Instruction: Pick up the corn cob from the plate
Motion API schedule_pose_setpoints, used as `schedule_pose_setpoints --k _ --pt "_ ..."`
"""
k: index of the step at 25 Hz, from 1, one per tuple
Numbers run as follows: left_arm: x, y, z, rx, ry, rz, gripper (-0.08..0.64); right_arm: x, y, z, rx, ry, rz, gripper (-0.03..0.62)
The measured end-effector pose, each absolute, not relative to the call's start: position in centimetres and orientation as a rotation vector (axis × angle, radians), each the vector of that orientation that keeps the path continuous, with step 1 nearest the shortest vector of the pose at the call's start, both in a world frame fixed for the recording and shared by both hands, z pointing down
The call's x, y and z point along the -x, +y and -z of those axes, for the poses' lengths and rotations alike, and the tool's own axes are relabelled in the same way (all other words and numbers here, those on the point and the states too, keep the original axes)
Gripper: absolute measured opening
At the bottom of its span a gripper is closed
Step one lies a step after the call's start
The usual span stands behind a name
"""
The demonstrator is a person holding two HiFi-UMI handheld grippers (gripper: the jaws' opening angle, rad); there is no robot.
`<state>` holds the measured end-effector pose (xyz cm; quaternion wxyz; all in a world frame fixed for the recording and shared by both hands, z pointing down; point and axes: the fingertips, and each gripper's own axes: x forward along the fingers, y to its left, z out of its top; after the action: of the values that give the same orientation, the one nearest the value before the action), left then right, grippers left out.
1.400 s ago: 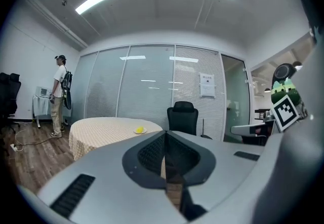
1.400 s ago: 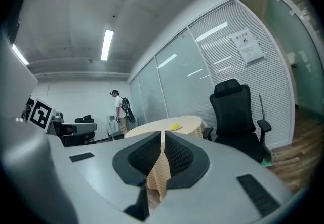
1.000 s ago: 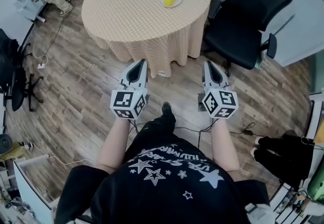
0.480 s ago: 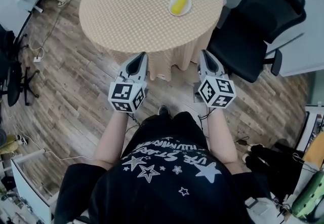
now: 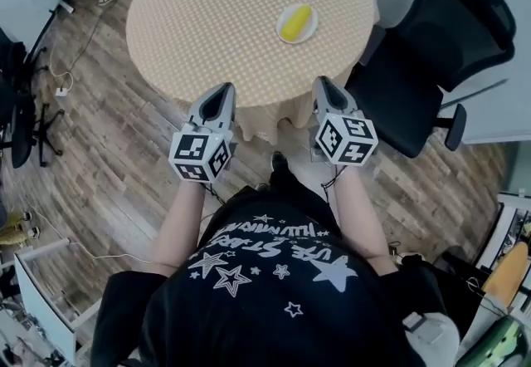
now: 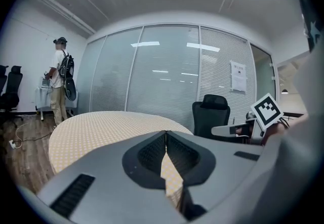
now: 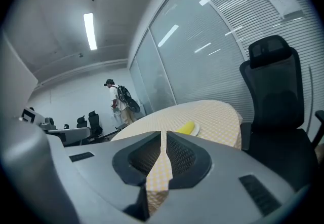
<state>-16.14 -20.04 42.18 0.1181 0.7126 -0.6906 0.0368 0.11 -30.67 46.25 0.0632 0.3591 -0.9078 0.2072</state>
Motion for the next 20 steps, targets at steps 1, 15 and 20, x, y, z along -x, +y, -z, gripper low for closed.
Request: schedule_pose_setpoints --k 1,15,20 --pt "16.5 -21.3 -42.4 -2.066 -2.029 -0.122 0.009 0.4 -32.1 -46.6 -1.063 -2.738 -0.643 0.037" --pt "21.8 -32.3 -45.0 -1.864 -2.065 -0.144 0.009 7.5 -45.8 -52.0 -0.847 -2.584 -0.835 0.052" --pt "24.6 -35.7 -45.7 -1.888 -2.041 -0.166 0.009 9.5 -48.9 -53.9 -0.904 -2.496 -0.978 0.132"
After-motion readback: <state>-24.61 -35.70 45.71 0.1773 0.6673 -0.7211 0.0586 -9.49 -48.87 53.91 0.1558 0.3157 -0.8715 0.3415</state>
